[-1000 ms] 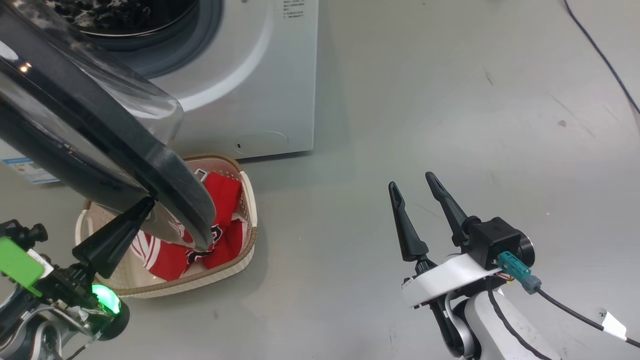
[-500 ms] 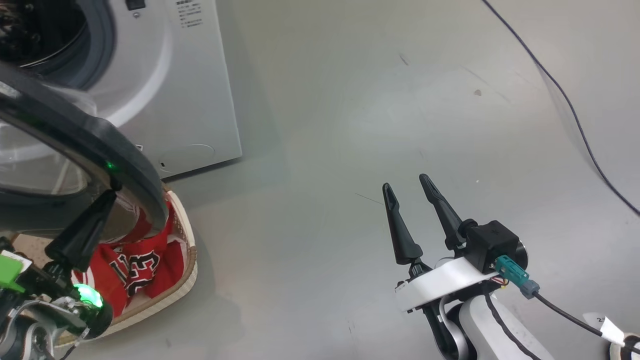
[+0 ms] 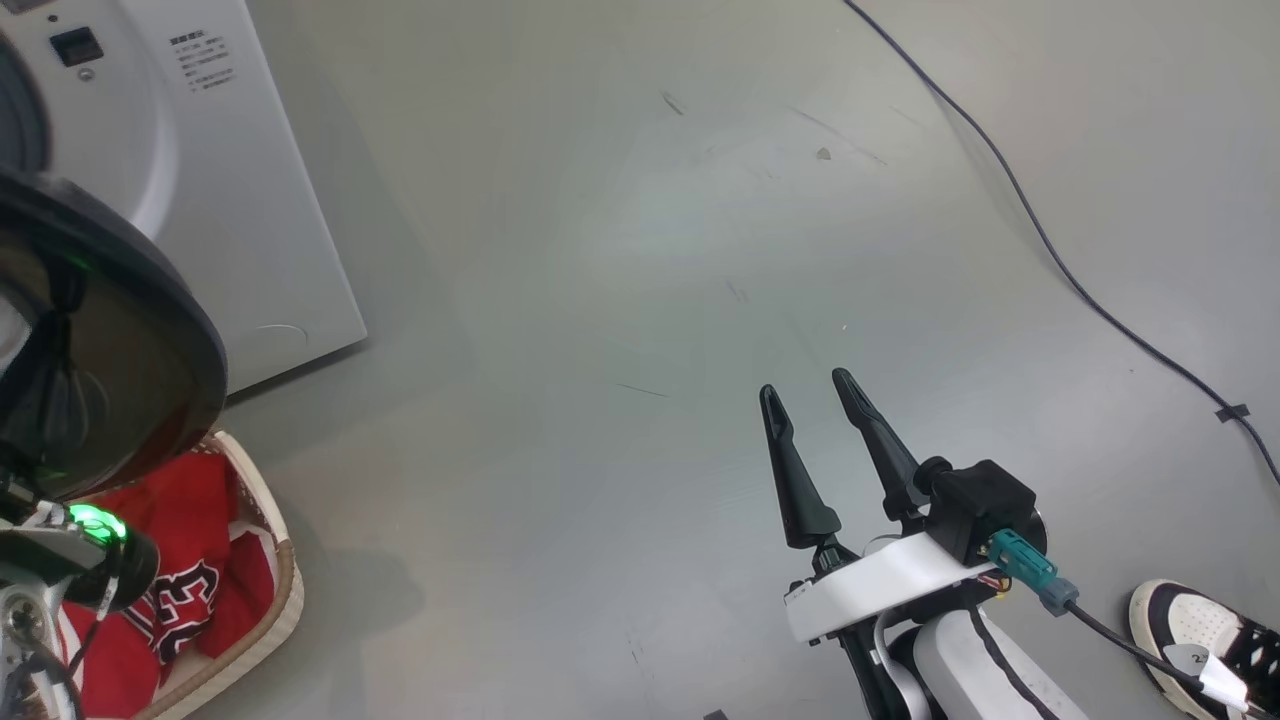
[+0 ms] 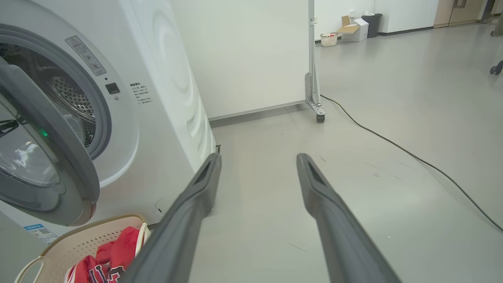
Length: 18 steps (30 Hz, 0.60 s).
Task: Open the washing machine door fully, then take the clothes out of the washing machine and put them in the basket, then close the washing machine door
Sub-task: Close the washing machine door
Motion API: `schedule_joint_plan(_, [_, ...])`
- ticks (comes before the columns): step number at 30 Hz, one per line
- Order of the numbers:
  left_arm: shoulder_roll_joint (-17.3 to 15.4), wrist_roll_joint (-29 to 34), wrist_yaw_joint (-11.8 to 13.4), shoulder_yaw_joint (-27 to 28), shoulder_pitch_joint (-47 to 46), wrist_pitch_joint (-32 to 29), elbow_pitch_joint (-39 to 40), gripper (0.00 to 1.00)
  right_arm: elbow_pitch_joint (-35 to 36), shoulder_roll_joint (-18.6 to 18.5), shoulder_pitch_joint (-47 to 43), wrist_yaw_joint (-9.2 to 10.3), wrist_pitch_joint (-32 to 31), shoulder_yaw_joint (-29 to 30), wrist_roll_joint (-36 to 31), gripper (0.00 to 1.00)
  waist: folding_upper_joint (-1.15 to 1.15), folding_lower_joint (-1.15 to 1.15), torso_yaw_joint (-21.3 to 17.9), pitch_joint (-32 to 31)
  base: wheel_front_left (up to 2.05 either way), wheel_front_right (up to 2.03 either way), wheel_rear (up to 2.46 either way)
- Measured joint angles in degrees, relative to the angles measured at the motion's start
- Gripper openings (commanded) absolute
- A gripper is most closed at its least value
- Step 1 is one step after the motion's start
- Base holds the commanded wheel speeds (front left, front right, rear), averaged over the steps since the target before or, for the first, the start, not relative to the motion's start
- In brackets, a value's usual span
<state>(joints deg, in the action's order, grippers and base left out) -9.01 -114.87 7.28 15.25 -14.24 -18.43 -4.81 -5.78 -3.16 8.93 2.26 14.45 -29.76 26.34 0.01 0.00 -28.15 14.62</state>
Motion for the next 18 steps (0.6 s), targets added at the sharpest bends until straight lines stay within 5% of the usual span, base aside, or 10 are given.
schedule_joint_plan(18, [-0.09,3.04,0.0,-1.85,-11.14,10.31,-5.97,0.0,3.07,0.38,-3.51,1.94,0.0,1.96,0.74,1.0,0.0,0.0,-4.85,2.11,0.0,0.0,0.0])
